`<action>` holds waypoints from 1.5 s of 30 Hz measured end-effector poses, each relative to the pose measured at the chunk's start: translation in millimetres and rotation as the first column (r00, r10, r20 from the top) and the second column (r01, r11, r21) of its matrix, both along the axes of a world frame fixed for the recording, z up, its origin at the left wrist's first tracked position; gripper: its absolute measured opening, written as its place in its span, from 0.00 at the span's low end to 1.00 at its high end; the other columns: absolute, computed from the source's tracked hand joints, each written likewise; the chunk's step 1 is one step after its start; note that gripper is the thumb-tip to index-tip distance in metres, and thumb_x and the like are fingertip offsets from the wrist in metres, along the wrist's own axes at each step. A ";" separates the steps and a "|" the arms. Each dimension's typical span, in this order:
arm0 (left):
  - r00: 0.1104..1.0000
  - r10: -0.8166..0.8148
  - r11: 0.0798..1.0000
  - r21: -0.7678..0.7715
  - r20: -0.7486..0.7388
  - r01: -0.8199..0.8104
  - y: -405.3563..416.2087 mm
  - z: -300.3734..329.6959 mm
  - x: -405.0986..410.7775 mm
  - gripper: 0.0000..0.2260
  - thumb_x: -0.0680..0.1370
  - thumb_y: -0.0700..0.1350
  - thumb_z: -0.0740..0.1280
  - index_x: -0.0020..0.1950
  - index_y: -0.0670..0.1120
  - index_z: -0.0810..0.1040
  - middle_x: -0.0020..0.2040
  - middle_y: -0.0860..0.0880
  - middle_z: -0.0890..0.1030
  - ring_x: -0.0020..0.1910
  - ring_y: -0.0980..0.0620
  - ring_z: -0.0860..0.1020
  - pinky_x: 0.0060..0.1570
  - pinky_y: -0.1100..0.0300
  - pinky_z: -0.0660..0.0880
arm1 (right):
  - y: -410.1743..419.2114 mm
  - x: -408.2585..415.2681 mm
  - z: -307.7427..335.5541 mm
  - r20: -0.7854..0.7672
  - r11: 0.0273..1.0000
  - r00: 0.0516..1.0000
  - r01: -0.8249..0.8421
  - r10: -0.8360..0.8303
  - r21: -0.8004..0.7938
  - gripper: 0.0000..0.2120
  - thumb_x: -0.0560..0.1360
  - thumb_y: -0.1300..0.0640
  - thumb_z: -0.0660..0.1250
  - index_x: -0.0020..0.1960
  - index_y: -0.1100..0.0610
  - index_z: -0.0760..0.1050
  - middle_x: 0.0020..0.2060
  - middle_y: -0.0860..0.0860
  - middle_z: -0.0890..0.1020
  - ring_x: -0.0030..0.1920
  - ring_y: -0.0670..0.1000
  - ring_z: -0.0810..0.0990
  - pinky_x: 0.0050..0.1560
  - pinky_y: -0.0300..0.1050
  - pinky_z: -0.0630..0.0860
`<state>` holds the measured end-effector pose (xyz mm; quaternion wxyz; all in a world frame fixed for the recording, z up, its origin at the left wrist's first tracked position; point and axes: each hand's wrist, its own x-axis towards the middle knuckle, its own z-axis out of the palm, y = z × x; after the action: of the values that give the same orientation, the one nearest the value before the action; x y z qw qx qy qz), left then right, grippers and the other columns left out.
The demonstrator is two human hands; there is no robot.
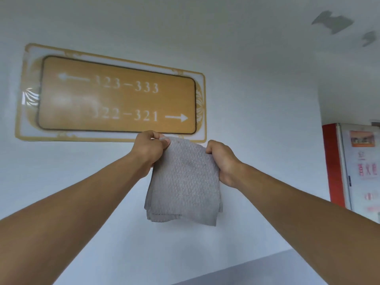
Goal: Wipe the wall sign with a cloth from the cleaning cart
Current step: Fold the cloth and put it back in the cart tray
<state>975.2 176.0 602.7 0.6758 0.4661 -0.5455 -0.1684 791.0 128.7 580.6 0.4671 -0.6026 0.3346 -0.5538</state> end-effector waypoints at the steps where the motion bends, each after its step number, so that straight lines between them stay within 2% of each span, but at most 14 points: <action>1: 1.000 -0.019 1.000 0.006 -0.003 0.019 -5.9 -2.6 -8.1 0.05 0.79 0.44 0.69 0.45 0.47 0.76 0.40 0.48 0.78 0.35 0.51 0.73 0.34 0.60 0.69 | -1.0 -12.0 -1.2 -0.026 0.999 0.999 0.046 -0.046 0.000 0.04 0.69 0.56 0.59 0.36 0.55 0.66 0.32 0.51 0.70 0.32 0.52 0.68 0.34 0.45 0.64; 5: 0.989 -0.146 0.988 0.037 -0.021 0.147 -38.0 -14.3 -66.3 0.07 0.79 0.44 0.69 0.42 0.47 0.76 0.40 0.48 0.79 0.36 0.51 0.73 0.34 0.60 0.70 | -4.8 -84.6 -11.3 -0.091 0.972 0.967 0.236 -0.236 -0.009 0.05 0.71 0.58 0.64 0.44 0.60 0.74 0.39 0.53 0.75 0.38 0.52 0.75 0.39 0.45 0.72; 8: 0.977 -0.213 0.976 0.035 -0.019 0.214 -54.2 -21.0 -114.4 0.05 0.79 0.43 0.69 0.44 0.46 0.77 0.40 0.48 0.79 0.35 0.51 0.74 0.33 0.60 0.70 | -8.4 -140.7 -19.0 -0.109 0.940 0.934 0.341 -0.340 -0.017 0.13 0.74 0.60 0.69 0.56 0.64 0.75 0.50 0.55 0.81 0.49 0.53 0.81 0.51 0.49 0.80; 10: 0.968 -0.251 0.967 0.035 -0.006 0.251 -64.3 -26.8 -149.3 0.04 0.79 0.42 0.68 0.45 0.44 0.79 0.40 0.46 0.79 0.35 0.50 0.74 0.34 0.60 0.71 | -6.7 -179.1 -22.0 -0.120 0.908 0.901 0.417 -0.418 -0.031 0.16 0.74 0.60 0.71 0.59 0.65 0.75 0.53 0.56 0.81 0.53 0.55 0.81 0.56 0.53 0.80; 14: 0.947 -0.320 0.947 0.029 0.028 0.319 -82.1 -32.9 -225.5 0.07 0.80 0.41 0.68 0.44 0.41 0.83 0.44 0.45 0.83 0.41 0.48 0.79 0.44 0.52 0.79 | 0.1 -255.7 -20.7 -0.106 0.843 0.836 0.533 -0.538 -0.077 0.13 0.73 0.62 0.74 0.54 0.66 0.77 0.52 0.57 0.82 0.53 0.57 0.81 0.57 0.54 0.80; 18: 0.926 -0.377 0.926 0.029 0.029 0.376 -97.3 -41.1 -300.7 0.09 0.79 0.41 0.68 0.43 0.37 0.82 0.44 0.43 0.83 0.42 0.47 0.79 0.54 0.44 0.81 | 17.8 -323.1 -24.1 -0.110 0.785 0.777 0.611 -0.619 -0.103 0.06 0.76 0.60 0.71 0.49 0.63 0.79 0.50 0.57 0.83 0.52 0.56 0.81 0.56 0.53 0.79; 22: 0.877 -0.478 0.878 0.027 0.057 0.477 -103.8 -46.9 -383.1 0.06 0.79 0.44 0.69 0.44 0.43 0.82 0.51 0.42 0.83 0.47 0.44 0.81 0.50 0.47 0.81 | 38.0 -397.0 -32.4 -0.082 0.733 0.729 0.675 -0.680 -0.082 0.05 0.79 0.58 0.67 0.44 0.52 0.76 0.47 0.51 0.81 0.48 0.51 0.79 0.50 0.50 0.77; 27: 0.803 -0.585 0.810 0.036 0.115 0.585 -105.1 -64.6 -474.8 0.05 0.80 0.45 0.68 0.49 0.45 0.82 0.56 0.44 0.82 0.52 0.40 0.81 0.47 0.49 0.81 | 54.4 -476.7 -44.0 -0.119 0.630 0.621 0.774 -0.775 -0.064 0.09 0.81 0.56 0.65 0.43 0.48 0.70 0.46 0.48 0.76 0.47 0.51 0.75 0.51 0.53 0.75; 30: 0.777 -0.613 0.788 0.038 0.146 0.615 -109.2 -79.2 -516.5 0.06 0.80 0.45 0.68 0.52 0.46 0.83 0.56 0.45 0.82 0.54 0.40 0.81 0.53 0.46 0.81 | 61.9 -512.1 -52.2 -0.180 0.561 0.544 0.825 -0.820 -0.066 0.02 0.81 0.53 0.64 0.53 0.50 0.71 0.48 0.48 0.76 0.48 0.51 0.75 0.54 0.54 0.77; 32: 0.765 -0.620 0.780 0.035 0.176 0.625 -114.4 -88.6 -550.2 0.07 0.80 0.45 0.68 0.53 0.46 0.84 0.57 0.46 0.82 0.55 0.43 0.80 0.56 0.44 0.80 | 66.4 -537.0 -61.5 -0.251 0.507 0.476 0.858 -0.843 -0.078 0.11 0.82 0.51 0.61 0.63 0.50 0.70 0.56 0.51 0.75 0.55 0.54 0.75 0.57 0.56 0.77; 36: 0.715 -0.658 0.739 0.022 0.238 0.673 -126.4 -103.5 -630.1 0.07 0.80 0.45 0.67 0.53 0.46 0.84 0.57 0.46 0.82 0.55 0.44 0.80 0.53 0.45 0.81 | 72.2 -593.1 -84.2 -0.333 0.406 0.355 0.909 -0.873 -0.096 0.15 0.84 0.47 0.54 0.69 0.47 0.62 0.59 0.53 0.70 0.58 0.56 0.72 0.55 0.57 0.76; 38: 0.717 -0.646 0.741 -0.011 0.261 0.671 -128.6 -109.0 -658.0 0.07 0.81 0.45 0.65 0.51 0.46 0.83 0.54 0.47 0.82 0.51 0.45 0.80 0.51 0.50 0.79 | 74.5 -614.2 -92.2 -0.345 0.371 0.310 0.920 -0.886 -0.125 0.13 0.84 0.47 0.52 0.67 0.47 0.63 0.54 0.53 0.71 0.54 0.56 0.72 0.54 0.59 0.78; 41: 0.719 -0.607 0.749 -0.059 0.338 0.660 -135.5 -132.8 -715.4 0.07 0.82 0.45 0.63 0.49 0.48 0.80 0.49 0.49 0.81 0.45 0.48 0.77 0.45 0.58 0.70 | 70.3 -653.7 -117.3 -0.359 0.263 0.195 0.953 -0.913 -0.152 0.12 0.84 0.46 0.49 0.64 0.49 0.62 0.43 0.49 0.70 0.44 0.52 0.72 0.50 0.62 0.79; 45: 0.698 -0.623 0.714 -0.106 0.354 0.692 -146.1 -157.7 -777.9 0.10 0.84 0.47 0.58 0.51 0.46 0.77 0.43 0.49 0.78 0.35 0.55 0.72 0.33 0.60 0.66 | 62.5 -696.5 -142.3 -0.330 0.163 0.087 0.964 -0.940 -0.209 0.14 0.85 0.47 0.48 0.66 0.52 0.62 0.44 0.49 0.71 0.45 0.51 0.72 0.44 0.51 0.72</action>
<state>197.2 29.9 445.0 0.5307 0.1762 -0.7857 -0.2646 94.4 191.2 438.2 -0.0612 -0.3225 0.7449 -0.5809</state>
